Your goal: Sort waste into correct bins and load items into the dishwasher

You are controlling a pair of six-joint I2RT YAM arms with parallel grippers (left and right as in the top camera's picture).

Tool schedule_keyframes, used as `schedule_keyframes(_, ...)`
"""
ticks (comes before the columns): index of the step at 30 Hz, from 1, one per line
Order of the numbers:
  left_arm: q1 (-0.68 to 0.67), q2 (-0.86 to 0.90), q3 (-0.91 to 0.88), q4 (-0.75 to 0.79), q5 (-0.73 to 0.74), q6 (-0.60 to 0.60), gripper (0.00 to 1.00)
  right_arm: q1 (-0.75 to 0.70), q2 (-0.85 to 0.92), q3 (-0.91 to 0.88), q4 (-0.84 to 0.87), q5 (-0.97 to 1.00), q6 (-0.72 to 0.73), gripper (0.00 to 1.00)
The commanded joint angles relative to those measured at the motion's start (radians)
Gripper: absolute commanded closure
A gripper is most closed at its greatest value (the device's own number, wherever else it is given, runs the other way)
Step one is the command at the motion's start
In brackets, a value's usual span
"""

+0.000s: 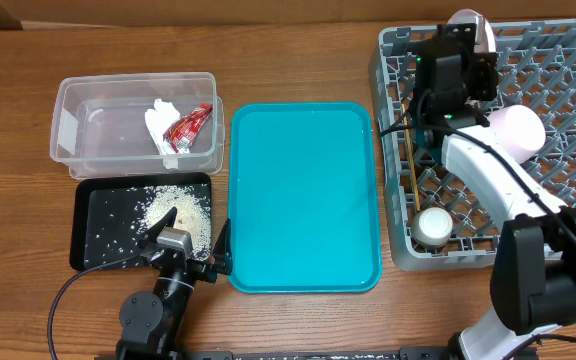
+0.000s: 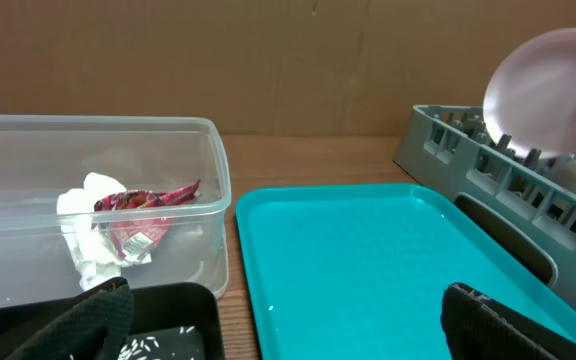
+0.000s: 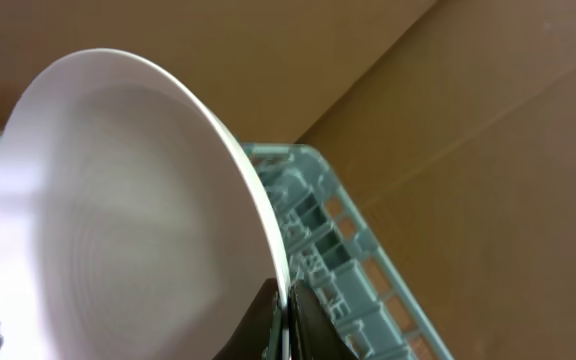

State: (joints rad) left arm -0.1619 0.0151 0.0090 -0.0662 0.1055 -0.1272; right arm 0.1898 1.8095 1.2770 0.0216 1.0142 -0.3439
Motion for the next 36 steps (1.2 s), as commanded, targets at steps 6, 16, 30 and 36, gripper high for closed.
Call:
schedule_keyframes(6,0.005,-0.009,-0.004,0.000,0.015,-0.007,0.00,0.002,-0.011,0.020,0.035,0.053,-0.034,0.38)
schedule_keyframes(16,0.005,-0.009,-0.004,-0.001,0.015,-0.007,0.00,0.144,-0.191,0.021,-0.058,0.110,0.056,0.44)
schedule_keyframes(30,0.005,-0.009,-0.004,0.000,0.015,-0.007,0.00,0.491,-0.654,0.021,-0.813,-0.857,0.487,0.00)
schedule_keyframes(36,0.005,-0.009,-0.004,0.000,0.015,-0.007,0.00,0.494,-0.701,0.021,-0.863,-1.039,0.486,0.00)
